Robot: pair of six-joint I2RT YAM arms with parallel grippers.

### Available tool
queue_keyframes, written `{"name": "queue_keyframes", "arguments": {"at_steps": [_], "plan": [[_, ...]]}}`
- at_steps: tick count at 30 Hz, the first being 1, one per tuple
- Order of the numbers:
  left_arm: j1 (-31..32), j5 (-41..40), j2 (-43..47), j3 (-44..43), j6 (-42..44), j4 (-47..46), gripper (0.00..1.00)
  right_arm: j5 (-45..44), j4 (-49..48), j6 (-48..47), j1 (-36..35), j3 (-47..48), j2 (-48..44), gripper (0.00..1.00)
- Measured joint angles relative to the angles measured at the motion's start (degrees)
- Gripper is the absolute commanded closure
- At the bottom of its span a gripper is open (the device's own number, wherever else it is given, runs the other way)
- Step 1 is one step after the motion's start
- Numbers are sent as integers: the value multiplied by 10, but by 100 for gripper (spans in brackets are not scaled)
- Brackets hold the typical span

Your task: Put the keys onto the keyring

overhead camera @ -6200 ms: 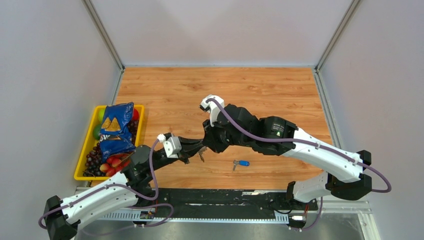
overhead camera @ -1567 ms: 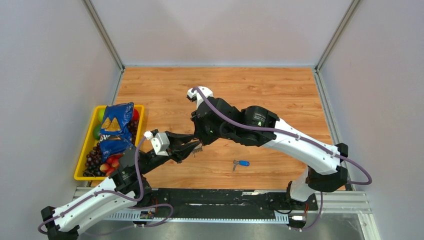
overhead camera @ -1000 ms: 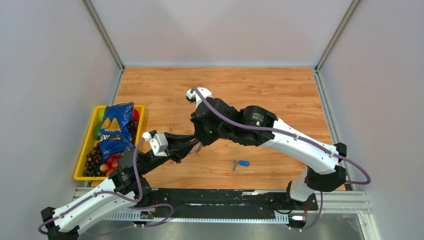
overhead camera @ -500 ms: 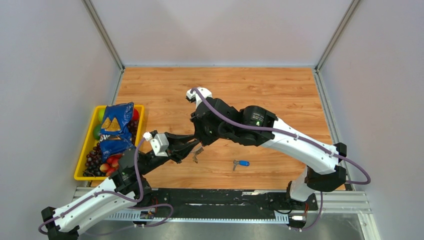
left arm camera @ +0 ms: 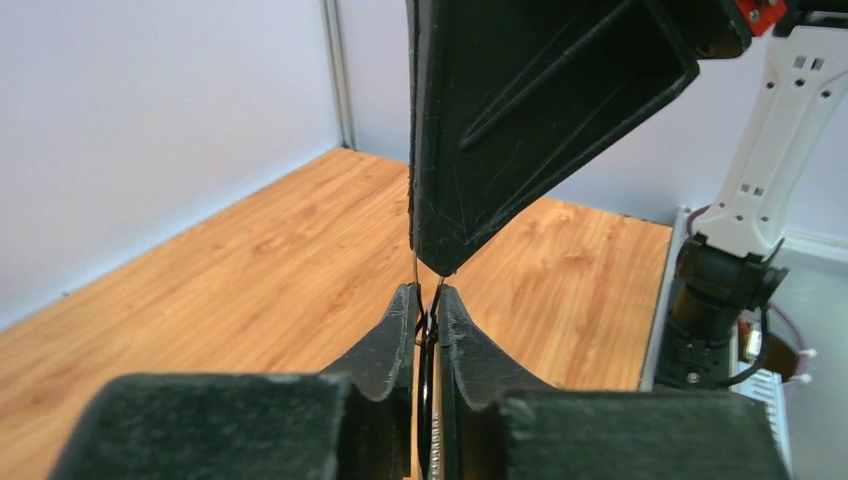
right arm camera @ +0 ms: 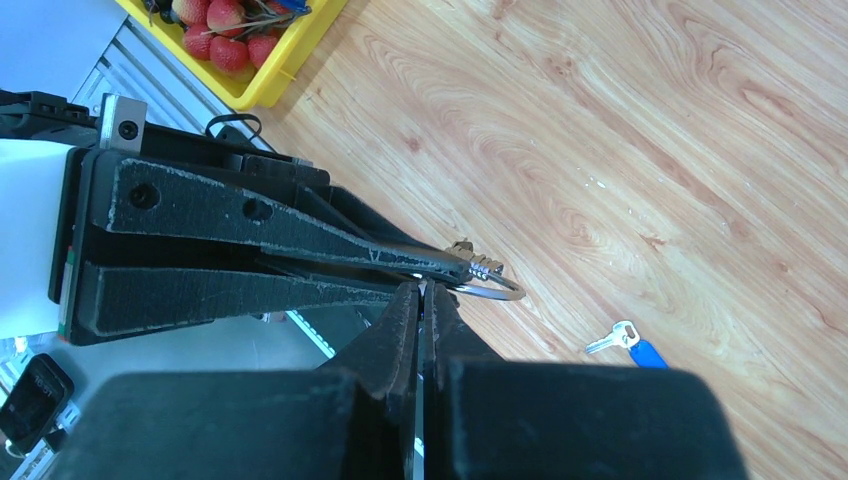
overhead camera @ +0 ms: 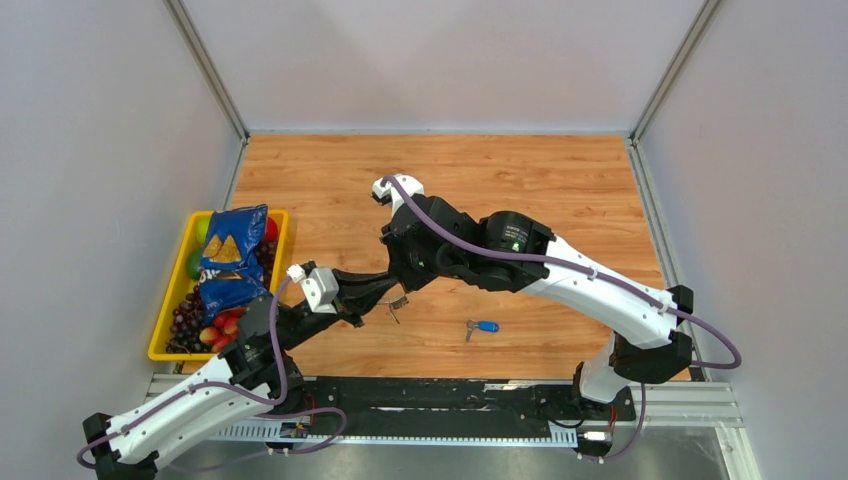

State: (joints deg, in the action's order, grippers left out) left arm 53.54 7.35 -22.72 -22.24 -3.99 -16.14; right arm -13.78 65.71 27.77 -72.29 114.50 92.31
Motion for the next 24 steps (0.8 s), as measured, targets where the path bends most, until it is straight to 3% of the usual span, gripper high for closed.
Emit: {"name": "queue_keyframes", "arguments": {"at_steps": [14,20,24], "plan": [[1,-19,10,0,-26,0,100,3,-19,0,1,-5,-1,100],[1,-24,10,0,-38,2,100,7,-30,-1,1,-29,-15,71],[1,-34,10,0,-41,1,100,6,-31,-2,1,-40,-30,61]]}}
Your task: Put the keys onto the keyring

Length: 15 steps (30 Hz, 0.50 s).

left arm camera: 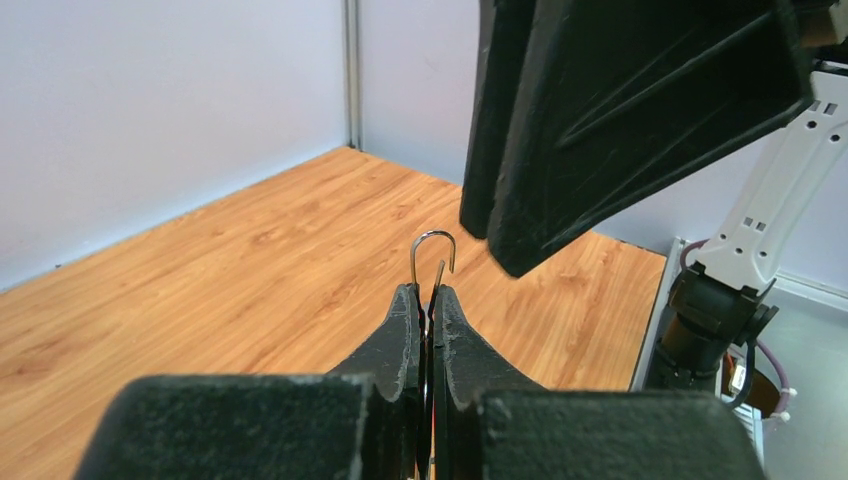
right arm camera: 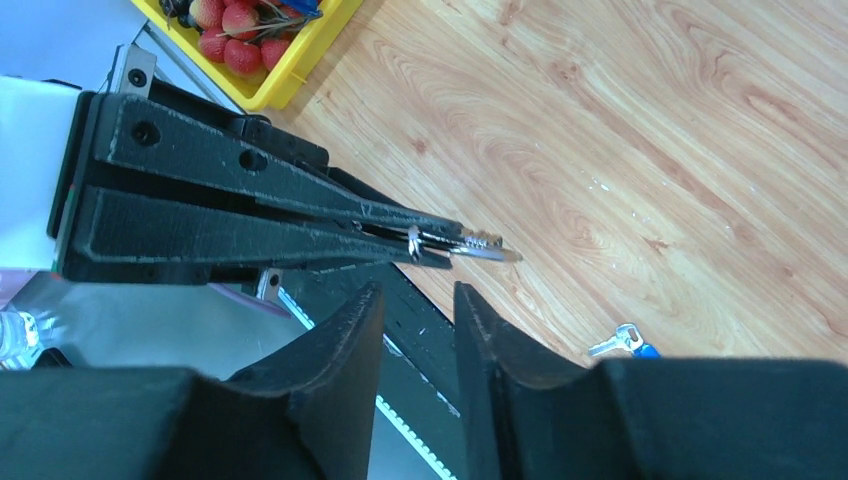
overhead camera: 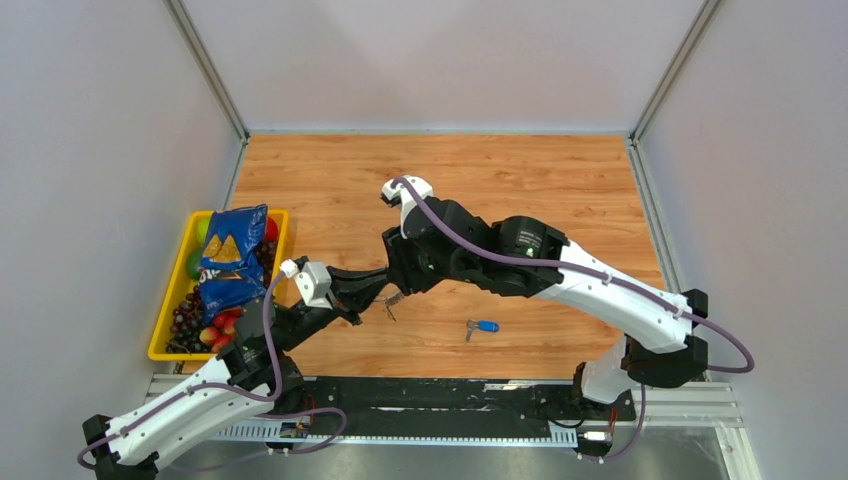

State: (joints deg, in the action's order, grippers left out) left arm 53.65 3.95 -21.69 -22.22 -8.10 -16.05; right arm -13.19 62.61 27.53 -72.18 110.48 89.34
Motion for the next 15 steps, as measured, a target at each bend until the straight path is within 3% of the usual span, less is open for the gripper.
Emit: {"name": "queue_keyframes", "arguments": {"at_steps": [7,15], "plan": [[0,-12,-1,-3,-2,10,100,-28,-8,0,0,-51,-68,58],[0,-26,-8,-6,-5,26,100,-35,-25,-3,3,-73,-86,63]]}}
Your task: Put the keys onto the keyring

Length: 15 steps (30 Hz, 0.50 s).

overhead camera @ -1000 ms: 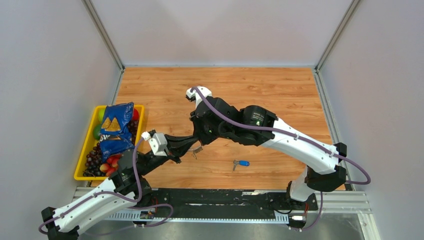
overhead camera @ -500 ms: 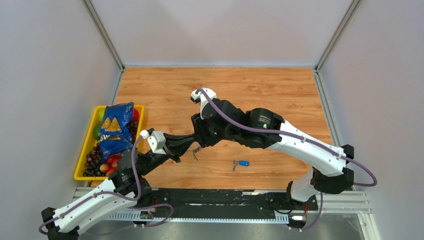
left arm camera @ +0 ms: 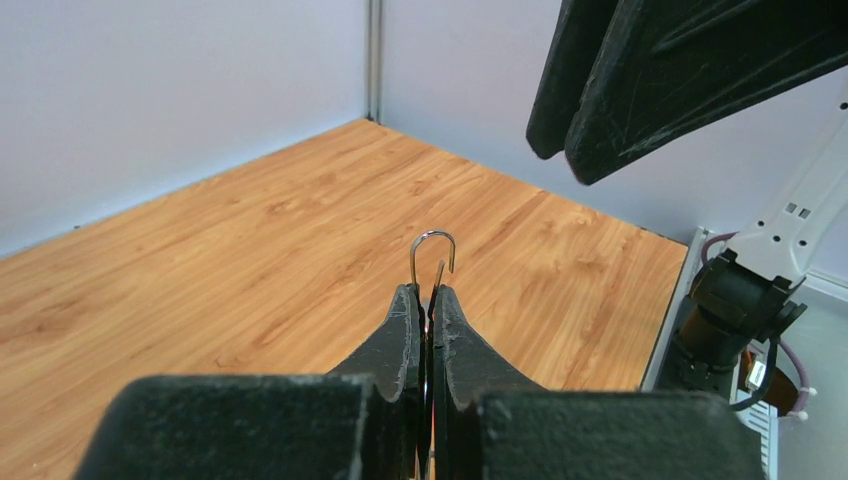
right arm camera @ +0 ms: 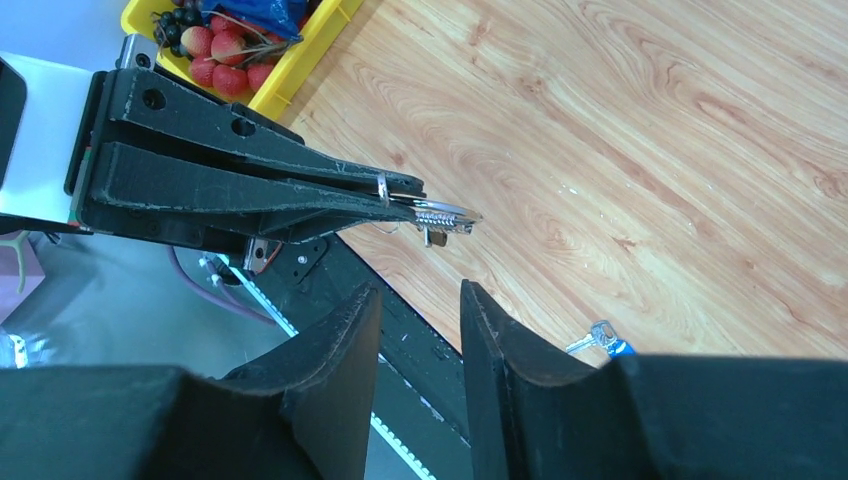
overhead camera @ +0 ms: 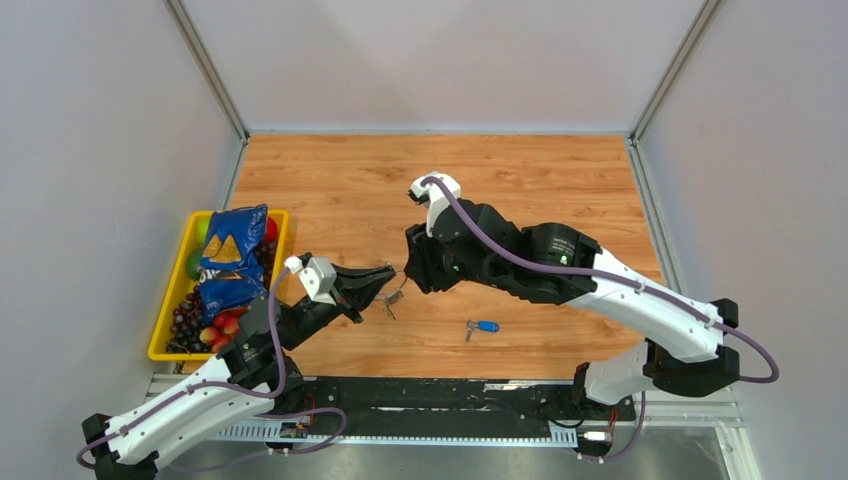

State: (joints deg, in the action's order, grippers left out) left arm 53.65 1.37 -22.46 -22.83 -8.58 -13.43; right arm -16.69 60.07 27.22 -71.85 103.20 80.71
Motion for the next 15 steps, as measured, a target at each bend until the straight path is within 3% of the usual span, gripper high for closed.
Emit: {"name": "queue_keyframes", "arguments": {"at_steps": [10,15], "plan": [[0,-11,-2,-6,-2,26,100,24,-12,-19,9,9,34,61],[0,-49,-2,-13,-3,40,100,27,-28,-19,48,-78,-10,60]]}}
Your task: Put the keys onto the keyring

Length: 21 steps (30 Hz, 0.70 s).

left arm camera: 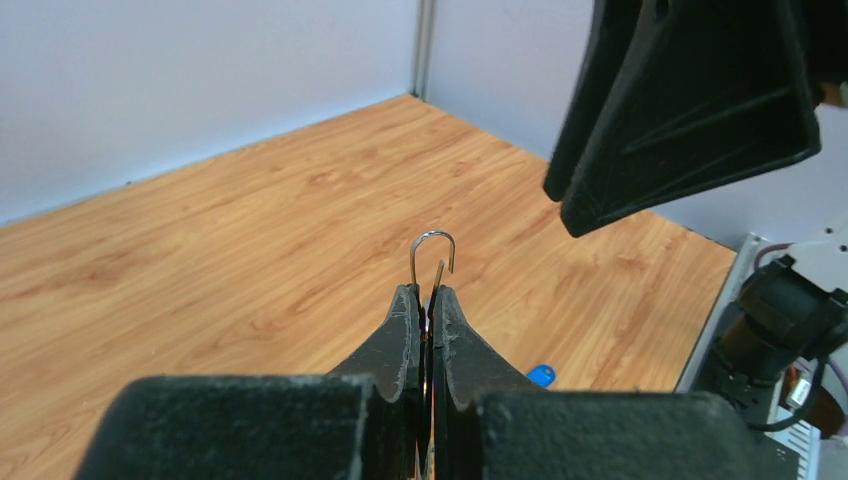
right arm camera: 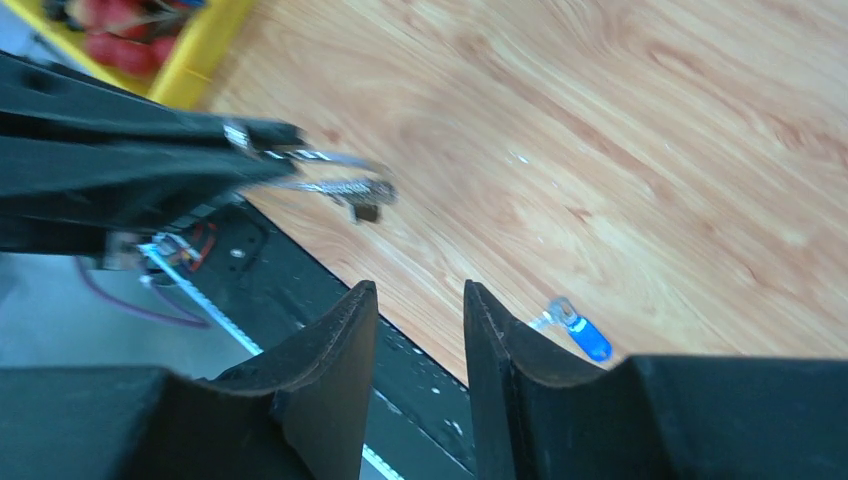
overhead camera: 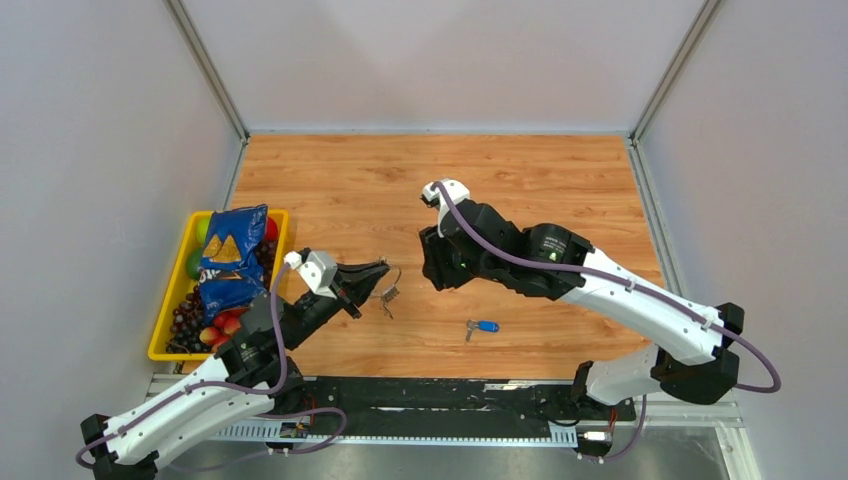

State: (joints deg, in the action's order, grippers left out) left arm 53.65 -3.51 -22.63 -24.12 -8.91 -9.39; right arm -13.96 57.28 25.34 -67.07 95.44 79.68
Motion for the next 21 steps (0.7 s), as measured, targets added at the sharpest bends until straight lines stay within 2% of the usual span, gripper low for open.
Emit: {"name": "queue_keyframes", "arguments": {"at_steps": [12,21], "plan": [[0,-122,16,0,1,30,100,-1,-29,72,74,-279,-99,60],[0,-173,24,2,2,34,100,2,-88,142,91,-407,-105,60]]}}
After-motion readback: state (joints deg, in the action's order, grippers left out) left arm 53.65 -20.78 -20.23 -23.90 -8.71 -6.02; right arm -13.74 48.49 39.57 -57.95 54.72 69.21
